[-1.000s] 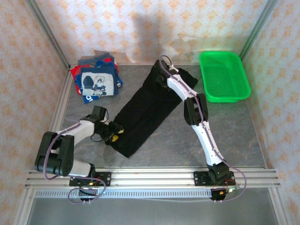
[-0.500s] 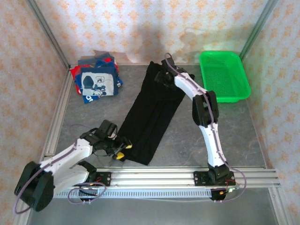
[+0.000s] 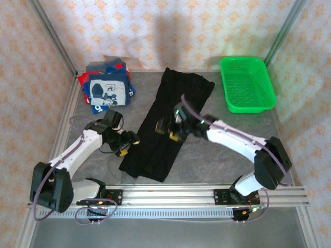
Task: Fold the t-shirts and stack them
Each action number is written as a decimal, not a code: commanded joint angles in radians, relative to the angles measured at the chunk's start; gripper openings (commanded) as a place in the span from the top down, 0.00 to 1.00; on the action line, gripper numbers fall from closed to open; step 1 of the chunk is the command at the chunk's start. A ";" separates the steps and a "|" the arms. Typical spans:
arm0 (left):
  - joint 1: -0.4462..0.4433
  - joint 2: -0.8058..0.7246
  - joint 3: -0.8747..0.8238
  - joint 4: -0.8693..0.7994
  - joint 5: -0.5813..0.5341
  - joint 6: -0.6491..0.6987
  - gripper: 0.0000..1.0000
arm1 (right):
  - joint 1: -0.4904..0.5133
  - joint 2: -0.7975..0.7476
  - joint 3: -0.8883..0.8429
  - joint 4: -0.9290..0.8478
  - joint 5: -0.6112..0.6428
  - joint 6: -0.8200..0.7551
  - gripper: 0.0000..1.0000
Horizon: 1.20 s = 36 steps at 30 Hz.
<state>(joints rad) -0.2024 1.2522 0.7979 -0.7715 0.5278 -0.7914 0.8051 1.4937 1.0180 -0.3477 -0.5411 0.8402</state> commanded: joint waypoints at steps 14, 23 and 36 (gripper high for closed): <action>0.097 0.188 -0.090 0.051 0.036 0.305 0.34 | 0.204 0.078 -0.223 0.209 -0.037 0.318 0.26; 0.042 0.206 -0.136 0.069 0.043 0.263 0.34 | 0.241 0.089 -0.250 0.209 -0.041 0.355 0.26; -0.061 0.127 -0.247 0.111 0.086 0.144 0.61 | 0.244 0.163 -0.236 0.188 -0.098 0.325 0.36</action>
<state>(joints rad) -0.2016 1.3640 0.6270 -0.6613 0.4614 -0.5941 1.0409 1.6199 0.7780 -0.1135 -0.6281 1.1748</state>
